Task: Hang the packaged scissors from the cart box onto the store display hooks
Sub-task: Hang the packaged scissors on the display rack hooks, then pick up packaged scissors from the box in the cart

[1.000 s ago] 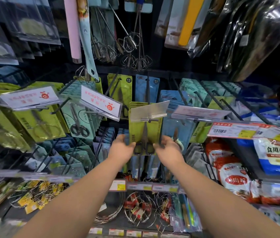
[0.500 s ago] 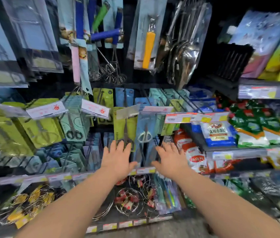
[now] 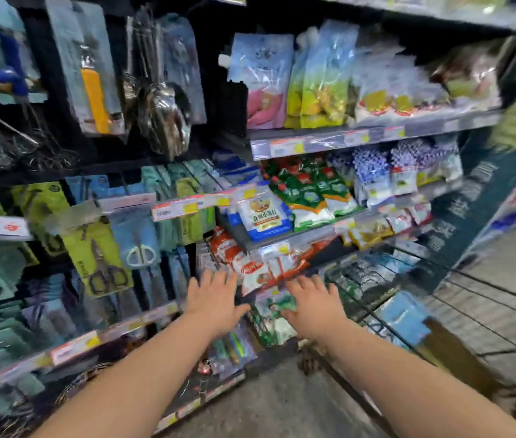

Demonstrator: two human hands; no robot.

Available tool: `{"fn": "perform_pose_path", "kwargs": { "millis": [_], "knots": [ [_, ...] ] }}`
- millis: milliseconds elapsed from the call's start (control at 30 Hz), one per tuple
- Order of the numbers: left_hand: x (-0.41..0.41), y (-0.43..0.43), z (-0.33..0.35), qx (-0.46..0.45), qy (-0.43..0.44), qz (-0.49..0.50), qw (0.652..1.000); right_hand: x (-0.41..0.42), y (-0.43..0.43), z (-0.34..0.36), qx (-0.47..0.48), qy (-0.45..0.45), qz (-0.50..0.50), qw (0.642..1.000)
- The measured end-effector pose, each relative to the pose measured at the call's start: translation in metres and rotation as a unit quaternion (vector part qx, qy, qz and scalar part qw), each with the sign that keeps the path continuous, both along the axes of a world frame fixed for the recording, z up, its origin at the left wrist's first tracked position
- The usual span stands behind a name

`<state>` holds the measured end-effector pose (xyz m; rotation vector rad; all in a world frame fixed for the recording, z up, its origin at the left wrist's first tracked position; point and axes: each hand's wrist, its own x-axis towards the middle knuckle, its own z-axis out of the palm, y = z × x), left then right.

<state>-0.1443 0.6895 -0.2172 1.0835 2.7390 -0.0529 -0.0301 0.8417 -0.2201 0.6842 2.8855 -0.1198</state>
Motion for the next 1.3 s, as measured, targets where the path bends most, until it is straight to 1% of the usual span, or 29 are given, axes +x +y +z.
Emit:
{"fn": "perform_pose_path", "kwargs": {
  "millis": [133, 233, 333, 467, 567, 767, 867, 967, 1133, 1300],
  "knots": [
    [0.056, 0.085, -0.002, -0.013, -0.006, -0.053, 0.998, 0.075, 0.072, -0.002, -0.006, -0.002, -0.063, 0.998],
    [0.103, 0.15, -0.008, -0.009, -0.003, -0.096, 0.995, 0.132, 0.128, -0.006, -0.001, -0.021, -0.106, 0.994],
    [0.144, 0.209, -0.013, -0.018, -0.027, -0.136, 0.99, 0.183, 0.179, -0.01, -0.001, -0.028, -0.142, 0.989],
    [0.187, 0.27, -0.019, -0.017, -0.041, -0.179, 0.983, 0.234, 0.23, -0.023, -0.022, -0.032, -0.19, 0.981],
    [0.205, 0.307, -0.026, -0.037, -0.037, -0.212, 0.976, 0.258, 0.256, -0.034, -0.032, -0.03, -0.218, 0.975],
    [0.216, 0.378, -0.057, -0.074, -0.042, -0.281, 0.956, 0.285, 0.302, -0.06, -0.075, -0.046, -0.285, 0.954],
    [0.216, 0.416, -0.077, -0.102, -0.047, -0.325, 0.939, 0.292, 0.327, -0.081, -0.09, -0.061, -0.325, 0.939],
    [0.207, 0.455, -0.096, -0.118, -0.055, -0.366, 0.921, 0.289, 0.354, -0.098, -0.103, -0.078, -0.371, 0.92],
    [0.177, 0.51, -0.131, -0.16, -0.086, -0.421, 0.889, 0.268, 0.388, -0.128, -0.144, -0.076, -0.433, 0.887],
    [0.164, 0.547, -0.172, -0.175, -0.129, -0.456, 0.863, 0.255, 0.397, -0.168, -0.218, -0.085, -0.482, 0.844]
  ]
}}
